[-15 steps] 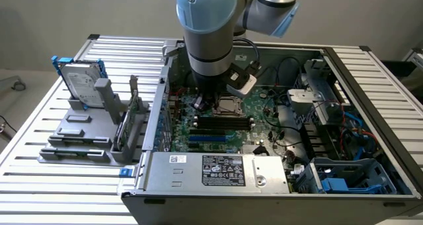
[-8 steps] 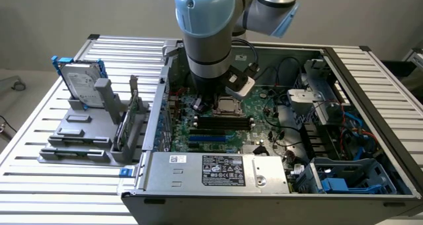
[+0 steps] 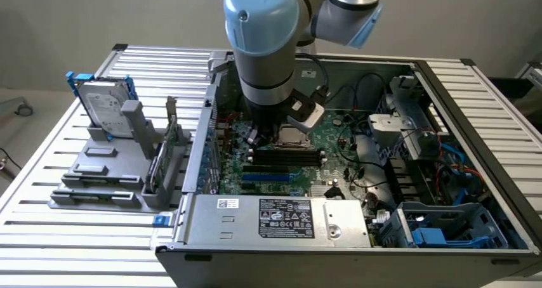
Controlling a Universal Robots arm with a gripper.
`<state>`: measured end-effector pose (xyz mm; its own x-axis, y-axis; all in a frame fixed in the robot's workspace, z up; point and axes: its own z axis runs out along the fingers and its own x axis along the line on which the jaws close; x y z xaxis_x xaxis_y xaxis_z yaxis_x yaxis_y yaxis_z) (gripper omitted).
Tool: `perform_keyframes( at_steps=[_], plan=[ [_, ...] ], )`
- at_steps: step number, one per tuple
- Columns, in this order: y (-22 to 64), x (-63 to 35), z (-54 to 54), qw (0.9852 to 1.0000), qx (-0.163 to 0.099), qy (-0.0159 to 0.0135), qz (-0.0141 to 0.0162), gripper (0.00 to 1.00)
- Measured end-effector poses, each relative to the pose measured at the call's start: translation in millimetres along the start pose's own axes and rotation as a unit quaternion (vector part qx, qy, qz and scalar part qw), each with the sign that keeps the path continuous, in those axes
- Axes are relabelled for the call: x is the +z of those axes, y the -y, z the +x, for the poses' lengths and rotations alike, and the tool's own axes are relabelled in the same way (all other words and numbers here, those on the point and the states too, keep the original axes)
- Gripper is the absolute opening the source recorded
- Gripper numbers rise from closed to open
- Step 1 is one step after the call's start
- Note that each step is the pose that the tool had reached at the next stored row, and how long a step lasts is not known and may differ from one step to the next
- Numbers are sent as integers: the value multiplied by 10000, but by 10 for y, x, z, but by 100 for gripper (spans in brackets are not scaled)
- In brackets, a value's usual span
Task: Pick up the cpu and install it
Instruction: 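Install the first cpu locking lever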
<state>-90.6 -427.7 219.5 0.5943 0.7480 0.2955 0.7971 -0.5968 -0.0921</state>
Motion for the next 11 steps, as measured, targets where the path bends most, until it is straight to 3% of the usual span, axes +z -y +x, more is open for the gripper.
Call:
perform_keyframes(
  at_steps=[11],
  plan=[
    [19,117,-34,10000,-1,40,-19,11]
  ],
)
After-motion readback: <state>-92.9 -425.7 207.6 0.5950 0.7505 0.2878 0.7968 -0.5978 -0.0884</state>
